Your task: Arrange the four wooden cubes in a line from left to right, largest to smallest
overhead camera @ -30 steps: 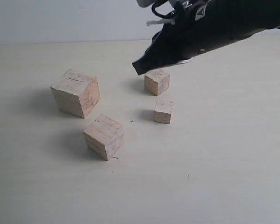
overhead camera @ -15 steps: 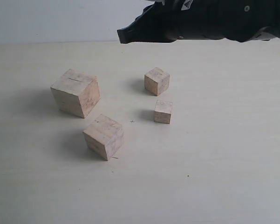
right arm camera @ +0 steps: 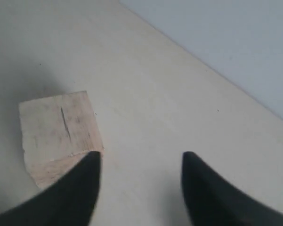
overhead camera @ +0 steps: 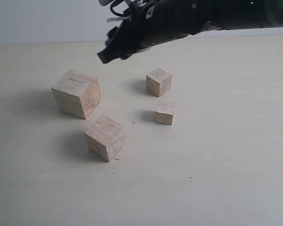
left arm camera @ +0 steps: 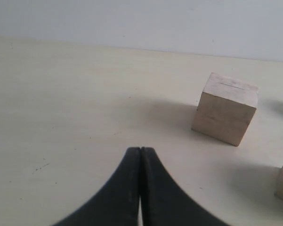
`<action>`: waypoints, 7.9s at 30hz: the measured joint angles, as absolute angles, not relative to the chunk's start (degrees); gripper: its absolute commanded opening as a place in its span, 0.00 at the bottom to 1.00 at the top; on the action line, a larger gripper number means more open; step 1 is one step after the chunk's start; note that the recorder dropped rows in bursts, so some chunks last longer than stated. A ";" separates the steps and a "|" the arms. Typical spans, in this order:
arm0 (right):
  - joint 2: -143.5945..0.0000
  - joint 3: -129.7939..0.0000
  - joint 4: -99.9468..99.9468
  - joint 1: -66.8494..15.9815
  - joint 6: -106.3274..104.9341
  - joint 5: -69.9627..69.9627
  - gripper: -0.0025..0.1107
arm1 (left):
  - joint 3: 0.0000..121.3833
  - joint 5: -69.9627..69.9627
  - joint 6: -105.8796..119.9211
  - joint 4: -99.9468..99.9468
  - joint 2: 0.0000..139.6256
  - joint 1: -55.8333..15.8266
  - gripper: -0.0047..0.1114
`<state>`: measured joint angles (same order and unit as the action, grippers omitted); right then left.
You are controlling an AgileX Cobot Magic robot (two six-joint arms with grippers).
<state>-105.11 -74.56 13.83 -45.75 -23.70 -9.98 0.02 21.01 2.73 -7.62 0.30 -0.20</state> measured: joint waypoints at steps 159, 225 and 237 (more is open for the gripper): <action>-135.77 -101.34 52.99 -40.89 -96.22 -49.89 0.02 | 0.02 21.01 2.73 -7.50 0.30 -0.20 0.04; -108.15 -82.79 16.70 -50.63 -12.33 -54.13 0.02 | 0.02 21.01 2.73 -7.50 0.30 -0.20 0.04; -110.35 -80.48 16.22 -54.09 -12.23 -45.27 0.85 | 0.02 21.01 2.73 -7.50 0.30 -0.20 0.04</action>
<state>-110.35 -80.48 16.22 -54.09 -12.23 -45.27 0.02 21.01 2.73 -7.50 0.30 -0.20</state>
